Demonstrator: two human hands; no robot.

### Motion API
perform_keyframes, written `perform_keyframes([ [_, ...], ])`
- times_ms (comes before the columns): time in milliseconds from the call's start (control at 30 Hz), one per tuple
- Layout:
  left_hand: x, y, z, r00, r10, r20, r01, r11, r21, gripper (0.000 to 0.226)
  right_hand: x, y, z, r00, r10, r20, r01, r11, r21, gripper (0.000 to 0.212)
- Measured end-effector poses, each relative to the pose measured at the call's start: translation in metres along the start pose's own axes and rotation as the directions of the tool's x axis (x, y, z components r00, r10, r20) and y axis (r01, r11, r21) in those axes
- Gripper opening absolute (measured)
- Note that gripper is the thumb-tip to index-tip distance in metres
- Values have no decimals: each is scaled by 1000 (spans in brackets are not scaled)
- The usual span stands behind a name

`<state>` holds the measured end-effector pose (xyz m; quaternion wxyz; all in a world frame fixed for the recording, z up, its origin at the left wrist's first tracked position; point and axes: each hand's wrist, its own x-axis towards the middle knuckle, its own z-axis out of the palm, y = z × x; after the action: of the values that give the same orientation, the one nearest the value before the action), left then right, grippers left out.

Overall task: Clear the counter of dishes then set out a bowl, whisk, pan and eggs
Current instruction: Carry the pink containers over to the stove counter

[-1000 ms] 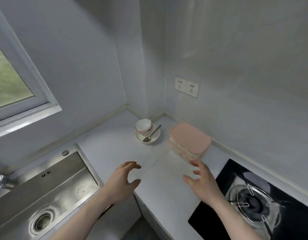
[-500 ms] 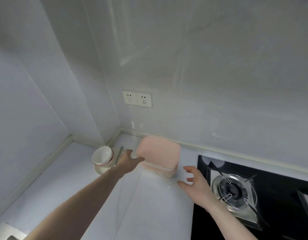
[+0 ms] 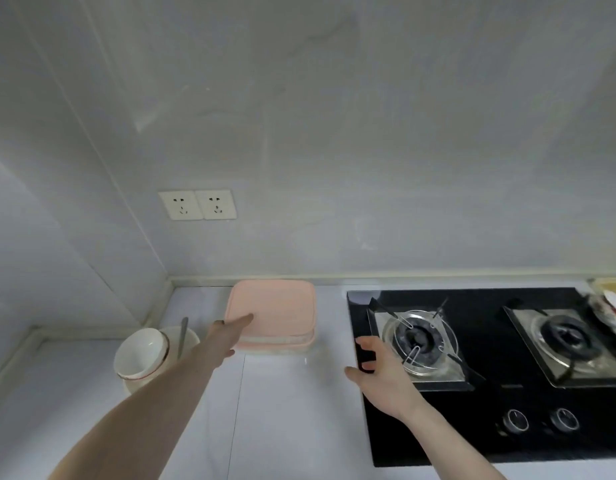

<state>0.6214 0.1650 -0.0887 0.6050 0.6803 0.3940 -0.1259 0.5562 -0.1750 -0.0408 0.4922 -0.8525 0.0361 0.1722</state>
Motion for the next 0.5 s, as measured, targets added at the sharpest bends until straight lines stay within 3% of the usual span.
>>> perform_keyframes([
  [233, 10, 3, -3, 999, 9, 54, -10, 1000, 22, 80, 14, 6, 8, 996, 82, 24, -81, 997, -5, 64],
  [500, 3, 3, -11, 995, 34, 92, -42, 996, 84, 60, 56, -16, 40, 985, 156, 72, -155, 988, -15, 55],
])
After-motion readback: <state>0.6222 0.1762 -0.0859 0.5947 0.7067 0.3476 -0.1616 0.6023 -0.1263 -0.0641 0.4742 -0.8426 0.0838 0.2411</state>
